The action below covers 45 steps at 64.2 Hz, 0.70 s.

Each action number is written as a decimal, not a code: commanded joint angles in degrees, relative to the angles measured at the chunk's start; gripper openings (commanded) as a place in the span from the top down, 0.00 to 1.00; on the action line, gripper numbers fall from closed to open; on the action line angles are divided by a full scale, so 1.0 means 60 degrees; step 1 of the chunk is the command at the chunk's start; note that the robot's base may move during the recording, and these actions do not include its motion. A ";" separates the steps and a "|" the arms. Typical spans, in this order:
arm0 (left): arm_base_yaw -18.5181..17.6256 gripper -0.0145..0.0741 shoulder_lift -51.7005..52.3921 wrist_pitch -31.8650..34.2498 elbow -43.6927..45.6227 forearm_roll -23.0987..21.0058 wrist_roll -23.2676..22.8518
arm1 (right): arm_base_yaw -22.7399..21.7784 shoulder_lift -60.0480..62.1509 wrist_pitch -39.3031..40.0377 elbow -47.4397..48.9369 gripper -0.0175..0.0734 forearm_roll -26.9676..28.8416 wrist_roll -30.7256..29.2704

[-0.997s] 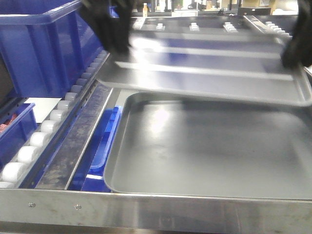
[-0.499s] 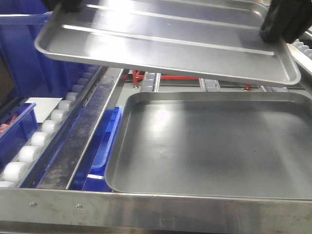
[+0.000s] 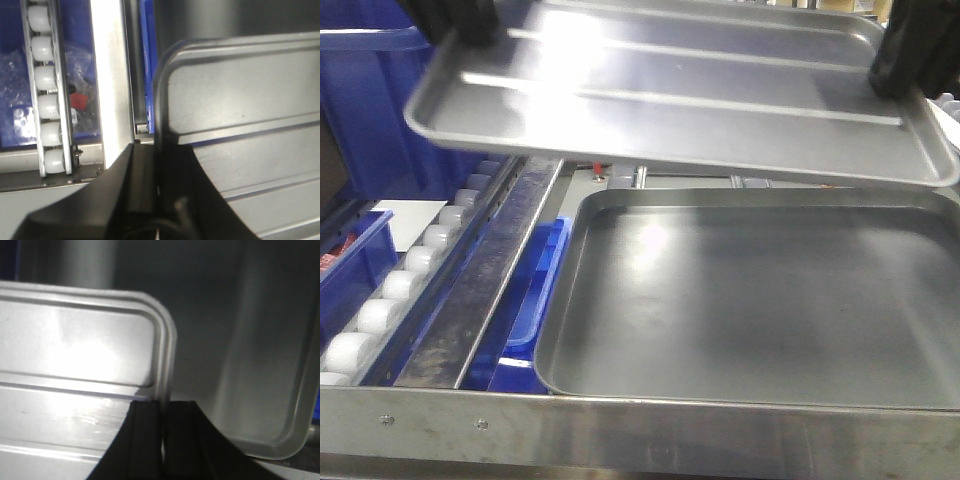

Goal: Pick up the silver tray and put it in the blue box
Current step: 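Lift the silver tray with both grippers out of the grey tray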

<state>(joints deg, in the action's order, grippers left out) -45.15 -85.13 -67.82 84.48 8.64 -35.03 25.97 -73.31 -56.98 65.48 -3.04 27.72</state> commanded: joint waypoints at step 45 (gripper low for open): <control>0.0023 0.95 0.0169 -0.1107 0.0213 0.0577 0.0014 | -0.0084 0.0312 -0.0002 0.0316 0.74 -0.0889 -0.0051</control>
<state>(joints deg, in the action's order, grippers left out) -45.15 -86.08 -67.82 84.48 8.57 -35.38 25.97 -73.31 -57.39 65.48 -3.33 27.72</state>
